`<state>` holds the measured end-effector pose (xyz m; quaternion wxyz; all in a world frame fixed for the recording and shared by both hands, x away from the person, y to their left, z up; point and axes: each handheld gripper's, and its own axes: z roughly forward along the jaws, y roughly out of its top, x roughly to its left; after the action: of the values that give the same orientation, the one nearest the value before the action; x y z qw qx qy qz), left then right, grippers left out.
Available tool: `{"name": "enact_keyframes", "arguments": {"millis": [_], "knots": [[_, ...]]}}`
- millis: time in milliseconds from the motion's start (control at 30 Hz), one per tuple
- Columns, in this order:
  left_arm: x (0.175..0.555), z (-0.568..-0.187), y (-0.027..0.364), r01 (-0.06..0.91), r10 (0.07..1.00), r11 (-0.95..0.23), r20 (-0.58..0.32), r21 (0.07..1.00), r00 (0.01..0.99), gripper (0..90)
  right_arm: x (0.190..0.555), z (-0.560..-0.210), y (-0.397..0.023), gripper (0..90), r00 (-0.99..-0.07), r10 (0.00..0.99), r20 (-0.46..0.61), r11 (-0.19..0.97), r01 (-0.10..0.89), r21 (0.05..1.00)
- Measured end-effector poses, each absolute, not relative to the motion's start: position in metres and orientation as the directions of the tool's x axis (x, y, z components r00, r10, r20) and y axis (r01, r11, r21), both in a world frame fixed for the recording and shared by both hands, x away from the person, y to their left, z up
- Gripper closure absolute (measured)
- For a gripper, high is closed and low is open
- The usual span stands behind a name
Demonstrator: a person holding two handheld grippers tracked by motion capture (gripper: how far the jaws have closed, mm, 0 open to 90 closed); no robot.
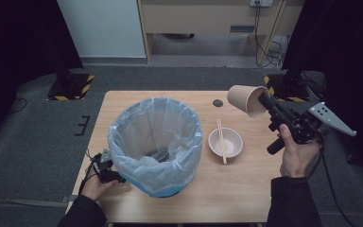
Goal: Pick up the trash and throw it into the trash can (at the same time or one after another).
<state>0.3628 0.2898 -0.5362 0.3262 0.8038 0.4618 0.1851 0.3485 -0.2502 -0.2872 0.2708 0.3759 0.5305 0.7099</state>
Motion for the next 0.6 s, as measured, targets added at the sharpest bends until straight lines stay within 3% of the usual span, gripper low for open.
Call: {"name": "enact_keyframes", "arguments": {"millis": [600], "knots": [[0.363,-0.536,0.289,0.62,0.862,-0.361,-0.004,0.697,0.507,0.0,0.354,-0.265,-0.188,84.6,-0.687,0.699,0.197,-0.252,0.022,0.967]]}}
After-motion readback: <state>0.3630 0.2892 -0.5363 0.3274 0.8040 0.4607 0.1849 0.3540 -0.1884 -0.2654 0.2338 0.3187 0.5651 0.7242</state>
